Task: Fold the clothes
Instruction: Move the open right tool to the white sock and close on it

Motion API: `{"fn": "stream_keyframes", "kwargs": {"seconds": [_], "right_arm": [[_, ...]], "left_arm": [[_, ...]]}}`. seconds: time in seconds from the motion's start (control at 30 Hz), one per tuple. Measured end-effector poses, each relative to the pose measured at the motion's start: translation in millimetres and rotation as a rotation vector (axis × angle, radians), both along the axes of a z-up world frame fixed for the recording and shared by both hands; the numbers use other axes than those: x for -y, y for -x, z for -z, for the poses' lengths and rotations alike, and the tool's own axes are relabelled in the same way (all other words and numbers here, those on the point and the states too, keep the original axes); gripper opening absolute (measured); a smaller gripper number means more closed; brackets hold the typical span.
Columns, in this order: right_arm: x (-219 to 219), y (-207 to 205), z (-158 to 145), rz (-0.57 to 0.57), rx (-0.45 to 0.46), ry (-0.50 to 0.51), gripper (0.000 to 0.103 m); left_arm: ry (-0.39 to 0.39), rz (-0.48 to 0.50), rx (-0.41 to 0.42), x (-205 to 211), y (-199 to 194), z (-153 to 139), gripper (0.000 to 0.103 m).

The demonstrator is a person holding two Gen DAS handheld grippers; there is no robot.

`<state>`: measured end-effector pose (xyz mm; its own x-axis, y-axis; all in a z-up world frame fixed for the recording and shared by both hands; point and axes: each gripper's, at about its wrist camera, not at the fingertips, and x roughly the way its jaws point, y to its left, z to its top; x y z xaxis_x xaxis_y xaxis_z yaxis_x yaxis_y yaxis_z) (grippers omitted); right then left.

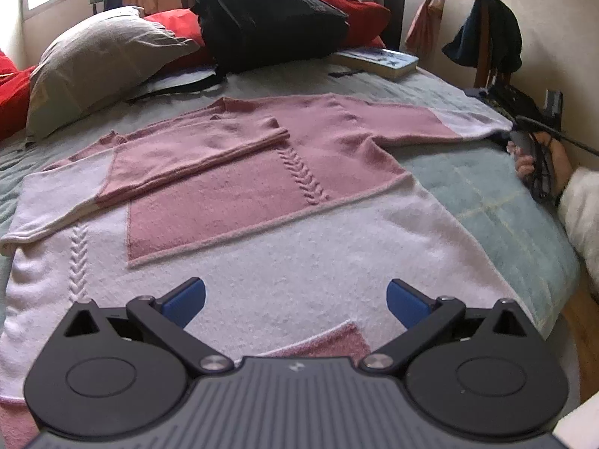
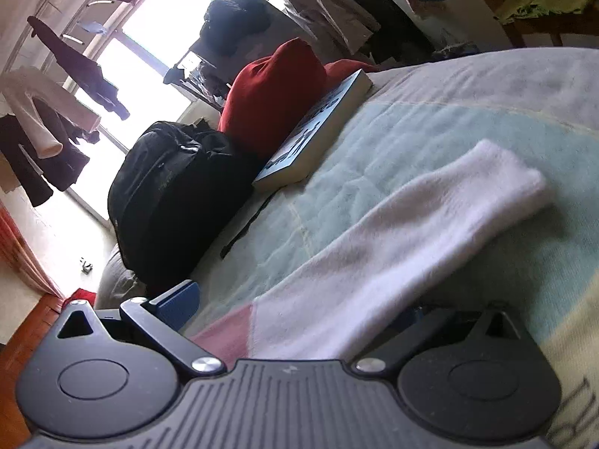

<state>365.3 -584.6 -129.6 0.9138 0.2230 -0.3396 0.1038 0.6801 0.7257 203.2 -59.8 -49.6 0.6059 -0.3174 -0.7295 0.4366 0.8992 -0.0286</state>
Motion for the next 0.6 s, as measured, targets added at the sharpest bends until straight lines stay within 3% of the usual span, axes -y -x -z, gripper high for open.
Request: {"fn": "stream_keyframes", "kwargs": {"seconds": [0.47,0.6], "right_arm": [[4.3,-3.5,-7.2,0.008,0.060,-0.059,0.103],[2.5,-14.1,-9.2,0.030,0.010,-0.063,0.103]], "left_arm": [[0.015,-0.013,0.005,-8.7,-0.3,-2.0,0.102],[0.011,-0.021,0.003,-12.0,2.7,-1.1,0.102]]}}
